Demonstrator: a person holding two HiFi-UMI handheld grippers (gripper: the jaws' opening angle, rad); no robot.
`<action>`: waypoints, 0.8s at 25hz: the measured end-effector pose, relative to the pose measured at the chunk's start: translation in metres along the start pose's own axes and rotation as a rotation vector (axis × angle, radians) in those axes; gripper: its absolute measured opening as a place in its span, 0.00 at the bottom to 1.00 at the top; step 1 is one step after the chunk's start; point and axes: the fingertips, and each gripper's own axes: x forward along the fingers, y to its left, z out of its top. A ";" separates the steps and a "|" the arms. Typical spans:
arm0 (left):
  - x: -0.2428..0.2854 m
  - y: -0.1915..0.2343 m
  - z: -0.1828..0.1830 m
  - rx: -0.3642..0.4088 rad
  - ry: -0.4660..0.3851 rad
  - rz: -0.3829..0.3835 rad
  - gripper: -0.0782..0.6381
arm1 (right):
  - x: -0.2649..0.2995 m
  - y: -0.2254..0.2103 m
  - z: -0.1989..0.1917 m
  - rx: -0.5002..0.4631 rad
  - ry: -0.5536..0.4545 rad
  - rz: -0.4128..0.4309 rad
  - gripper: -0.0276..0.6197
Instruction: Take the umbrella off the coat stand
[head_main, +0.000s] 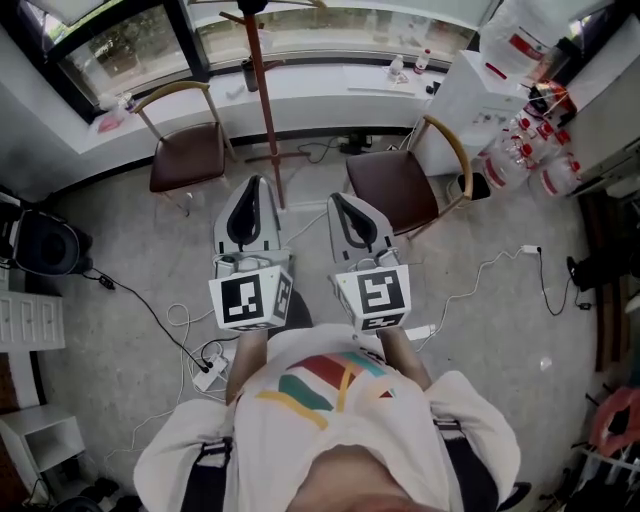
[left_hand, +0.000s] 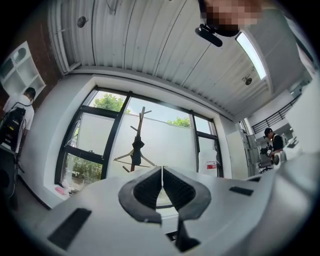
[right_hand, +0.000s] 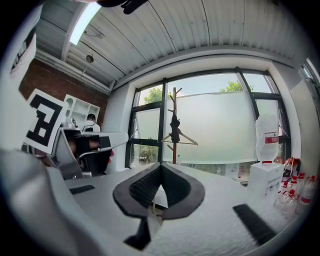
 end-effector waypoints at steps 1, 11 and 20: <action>0.007 0.001 -0.001 -0.004 0.006 0.000 0.12 | 0.006 -0.003 -0.002 0.001 0.003 -0.003 0.04; 0.086 0.043 -0.022 0.014 0.024 -0.018 0.12 | 0.092 -0.027 0.004 0.098 0.009 0.014 0.04; 0.179 0.112 -0.024 0.018 0.039 -0.023 0.12 | 0.209 -0.035 0.024 0.072 0.019 -0.005 0.04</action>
